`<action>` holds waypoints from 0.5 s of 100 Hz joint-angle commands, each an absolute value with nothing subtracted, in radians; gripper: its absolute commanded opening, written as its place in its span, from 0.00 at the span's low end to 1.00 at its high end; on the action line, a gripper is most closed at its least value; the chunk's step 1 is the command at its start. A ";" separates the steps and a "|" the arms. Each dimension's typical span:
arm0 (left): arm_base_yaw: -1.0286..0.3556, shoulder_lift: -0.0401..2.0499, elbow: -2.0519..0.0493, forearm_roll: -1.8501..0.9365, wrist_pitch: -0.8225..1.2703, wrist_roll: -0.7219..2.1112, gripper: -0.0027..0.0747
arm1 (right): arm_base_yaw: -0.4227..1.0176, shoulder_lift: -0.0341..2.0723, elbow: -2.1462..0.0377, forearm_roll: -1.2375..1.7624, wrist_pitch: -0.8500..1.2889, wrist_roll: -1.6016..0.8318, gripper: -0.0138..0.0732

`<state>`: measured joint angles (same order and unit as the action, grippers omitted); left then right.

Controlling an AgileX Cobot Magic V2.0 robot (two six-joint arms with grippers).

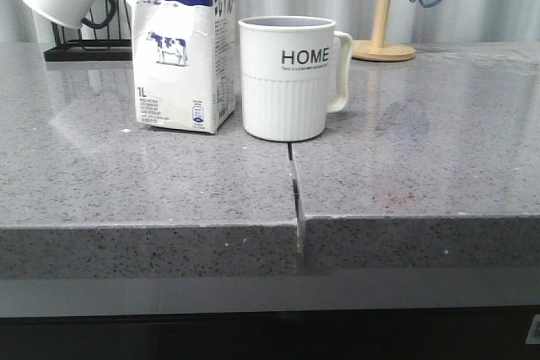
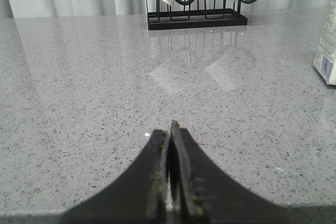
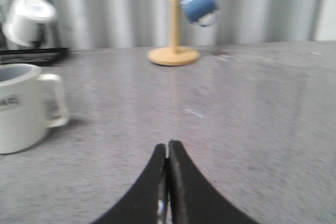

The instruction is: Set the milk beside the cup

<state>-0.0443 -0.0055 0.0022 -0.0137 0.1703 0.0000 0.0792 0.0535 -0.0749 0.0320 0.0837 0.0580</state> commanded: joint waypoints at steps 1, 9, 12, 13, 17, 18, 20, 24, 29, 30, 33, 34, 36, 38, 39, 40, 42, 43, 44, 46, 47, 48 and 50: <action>-0.040 -0.037 0.042 -0.021 0.086 -0.010 0.01 | 0.007 0.018 -0.028 0.023 -0.085 0.063 0.15; -0.040 -0.037 0.042 -0.021 0.086 -0.010 0.01 | -0.018 -0.034 0.011 0.020 -0.080 0.073 0.15; -0.040 -0.037 0.042 -0.021 0.087 -0.010 0.01 | -0.019 -0.031 0.009 0.005 -0.061 0.069 0.15; -0.040 -0.037 0.042 -0.021 0.087 -0.010 0.01 | -0.019 -0.030 0.009 0.000 -0.063 0.069 0.15; -0.040 -0.037 0.042 -0.021 0.087 -0.010 0.01 | -0.019 -0.030 0.010 0.000 -0.055 0.069 0.15; -0.040 -0.037 0.042 -0.021 0.087 -0.010 0.01 | -0.019 -0.030 0.010 0.000 -0.053 0.069 0.15; -0.040 -0.037 0.042 -0.021 0.087 -0.010 0.01 | -0.019 -0.030 0.010 0.000 -0.053 0.069 0.15; -0.040 -0.037 0.042 -0.021 0.087 -0.010 0.01 | -0.019 -0.030 0.010 0.000 -0.056 0.069 0.15; -0.040 -0.037 0.042 -0.021 0.087 -0.010 0.01 | -0.019 -0.030 0.010 0.000 -0.057 0.069 0.15; -0.040 -0.037 0.042 -0.021 0.087 -0.010 0.01 | -0.019 -0.031 0.010 0.000 -0.057 0.069 0.15; -0.040 -0.037 0.042 -0.021 0.087 -0.010 0.01 | -0.019 -0.031 0.010 0.000 -0.055 0.069 0.15; -0.040 -0.037 0.042 -0.021 0.087 -0.010 0.01 | -0.019 -0.031 0.010 0.000 -0.055 0.069 0.15; -0.040 -0.037 0.042 -0.021 0.087 -0.010 0.01 | -0.019 -0.031 0.010 0.000 -0.055 0.069 0.15; -0.040 -0.037 0.042 -0.021 0.087 -0.010 0.01 | -0.019 -0.031 0.010 0.000 -0.055 0.069 0.15; -0.040 -0.037 0.042 -0.021 0.087 -0.010 0.01 | -0.019 -0.031 0.010 0.000 -0.055 0.069 0.15; -0.040 -0.037 0.042 -0.021 0.087 -0.010 0.01 | -0.019 -0.031 0.010 0.000 -0.055 0.069 0.15; -0.040 -0.037 0.042 -0.021 0.087 -0.010 0.01 | -0.019 -0.031 0.010 0.000 -0.055 0.069 0.15; -0.040 -0.037 0.042 -0.021 0.087 -0.010 0.01 | -0.019 -0.031 0.010 0.000 -0.055 0.069 0.15; -0.040 -0.037 0.042 -0.021 0.087 -0.010 0.01 | -0.019 -0.031 0.010 0.000 -0.055 0.069 0.15; -0.040 -0.037 0.042 -0.021 0.087 -0.010 0.01 | -0.019 -0.031 0.010 0.000 -0.055 0.069 0.15; -0.040 -0.037 0.042 -0.021 0.087 -0.010 0.01 | -0.019 -0.031 0.010 0.000 -0.055 0.069 0.15; -0.040 -0.037 0.042 -0.021 0.087 -0.010 0.01 | -0.019 -0.031 0.010 0.000 -0.055 0.069 0.15; -0.040 -0.037 0.042 -0.021 0.087 -0.010 0.01 | -0.019 -0.031 0.010 0.000 -0.055 0.069 0.15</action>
